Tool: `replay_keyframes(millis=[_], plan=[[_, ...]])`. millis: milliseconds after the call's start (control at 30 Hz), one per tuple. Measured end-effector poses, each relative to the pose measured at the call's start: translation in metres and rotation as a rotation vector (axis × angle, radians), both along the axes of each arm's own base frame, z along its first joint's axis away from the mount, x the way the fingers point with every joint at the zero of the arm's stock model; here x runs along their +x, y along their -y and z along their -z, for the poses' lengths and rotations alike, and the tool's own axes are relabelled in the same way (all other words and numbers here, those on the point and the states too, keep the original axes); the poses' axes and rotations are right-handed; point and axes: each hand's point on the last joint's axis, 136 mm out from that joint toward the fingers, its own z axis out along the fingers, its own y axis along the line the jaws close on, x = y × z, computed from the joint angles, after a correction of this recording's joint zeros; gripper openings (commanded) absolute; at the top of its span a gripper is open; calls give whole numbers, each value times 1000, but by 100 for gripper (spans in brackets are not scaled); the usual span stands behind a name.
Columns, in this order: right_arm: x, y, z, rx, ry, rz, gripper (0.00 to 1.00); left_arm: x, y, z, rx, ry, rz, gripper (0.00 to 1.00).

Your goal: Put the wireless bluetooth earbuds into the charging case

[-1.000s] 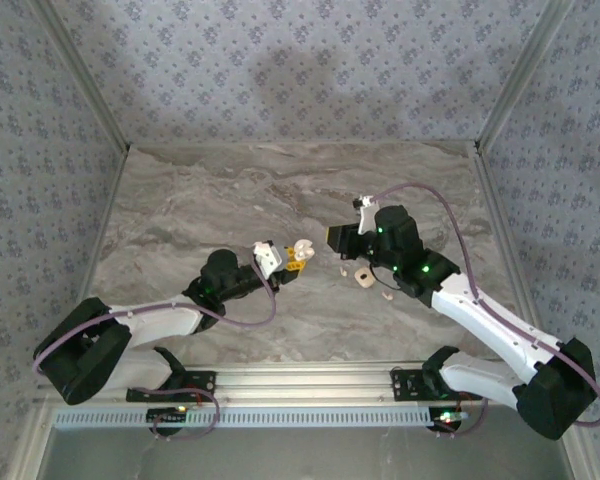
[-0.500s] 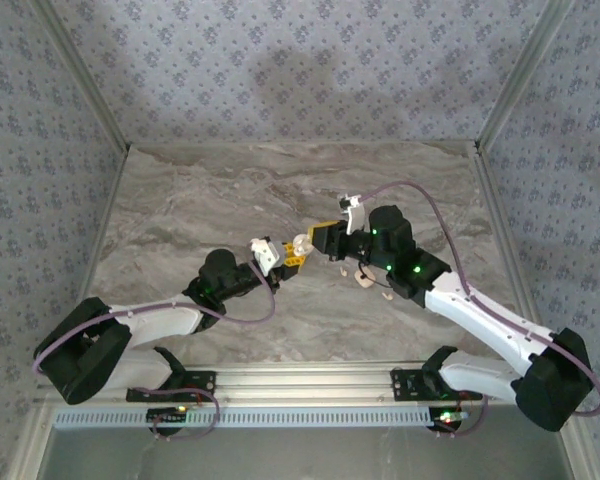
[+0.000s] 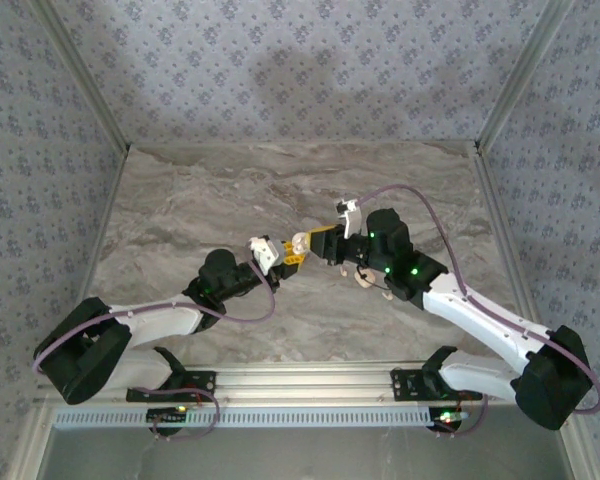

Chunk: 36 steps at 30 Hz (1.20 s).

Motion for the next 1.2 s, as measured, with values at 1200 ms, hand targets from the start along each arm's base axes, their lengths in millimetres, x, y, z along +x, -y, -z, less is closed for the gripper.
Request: replay_keyframes(millis=[1200], plan=[[-2, 1, 11, -2, -13, 1, 46, 0, -1, -11, -33, 20, -5, 10]])
